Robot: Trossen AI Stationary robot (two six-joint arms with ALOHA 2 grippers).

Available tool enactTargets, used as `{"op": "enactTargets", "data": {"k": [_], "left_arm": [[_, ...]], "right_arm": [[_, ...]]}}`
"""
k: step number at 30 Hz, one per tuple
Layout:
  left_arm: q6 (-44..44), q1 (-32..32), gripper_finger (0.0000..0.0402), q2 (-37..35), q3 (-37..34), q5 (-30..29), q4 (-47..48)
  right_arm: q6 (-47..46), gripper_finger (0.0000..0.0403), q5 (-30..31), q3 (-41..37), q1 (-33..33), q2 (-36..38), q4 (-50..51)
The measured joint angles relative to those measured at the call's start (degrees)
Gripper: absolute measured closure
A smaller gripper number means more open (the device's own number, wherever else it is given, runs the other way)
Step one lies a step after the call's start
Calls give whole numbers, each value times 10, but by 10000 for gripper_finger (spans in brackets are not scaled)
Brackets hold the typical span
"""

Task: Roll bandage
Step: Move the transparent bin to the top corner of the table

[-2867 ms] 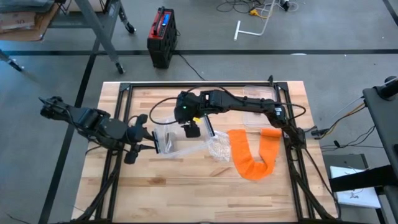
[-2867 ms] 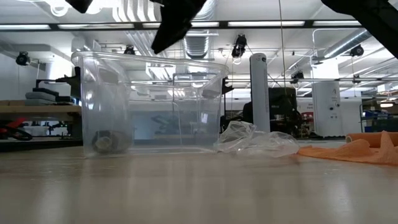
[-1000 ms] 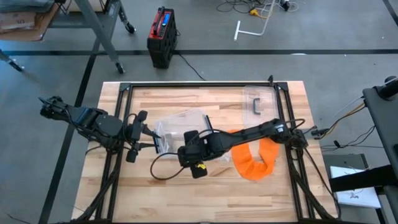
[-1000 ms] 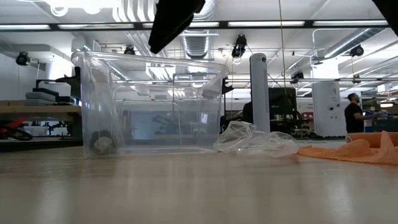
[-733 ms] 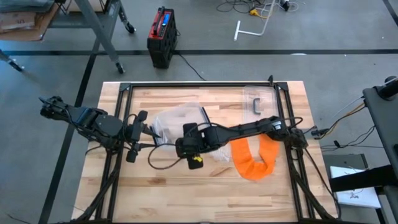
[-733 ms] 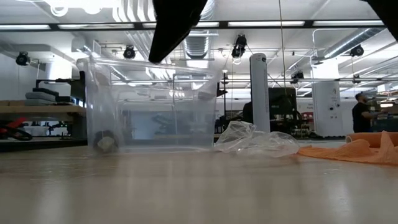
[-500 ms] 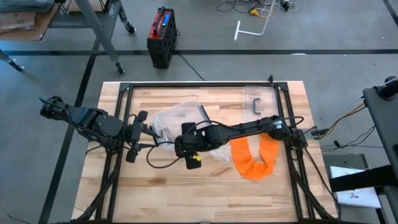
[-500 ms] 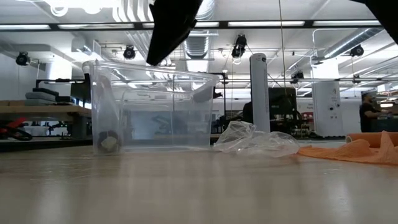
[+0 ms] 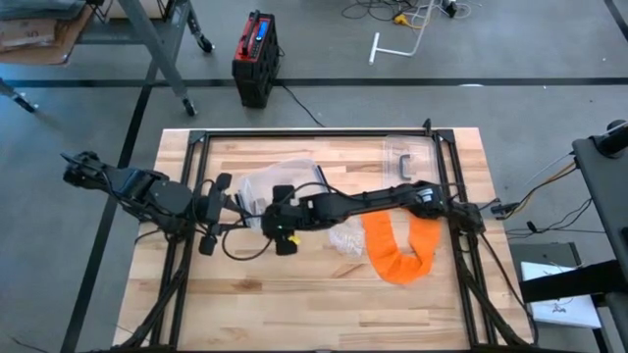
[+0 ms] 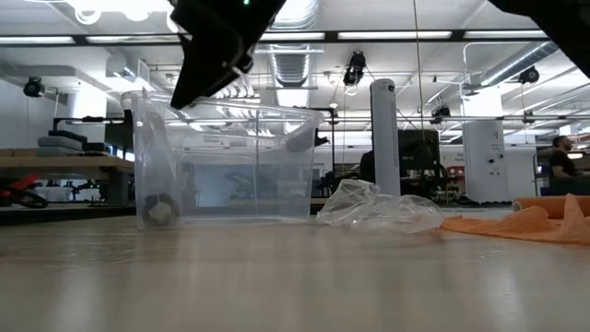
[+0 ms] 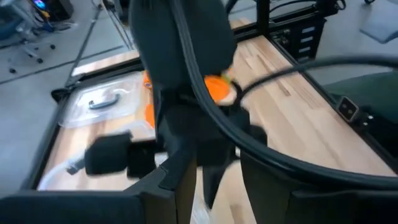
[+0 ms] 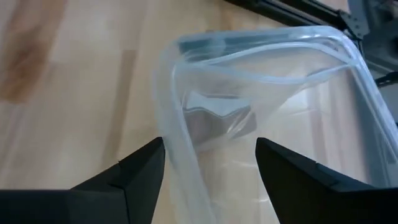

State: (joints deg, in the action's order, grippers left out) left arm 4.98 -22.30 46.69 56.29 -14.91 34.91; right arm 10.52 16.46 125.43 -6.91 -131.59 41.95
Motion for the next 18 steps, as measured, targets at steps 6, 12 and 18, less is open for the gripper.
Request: {"op": "enactTargets", "data": {"k": [6, 12, 18], "left_arm": [[0, 0, 287, -18, 10, -27, 20], [-10, 0, 287, -45, 10, -27, 32], [-16, 0, 287, -50, 6, -27, 36]], "right_arm": [[-23, 171, 0, 0, 39, -13, -48], [-32, 174, 3, 0, 92, -13, -76], [-35, 168, 0, 0, 138, -13, -81]]}}
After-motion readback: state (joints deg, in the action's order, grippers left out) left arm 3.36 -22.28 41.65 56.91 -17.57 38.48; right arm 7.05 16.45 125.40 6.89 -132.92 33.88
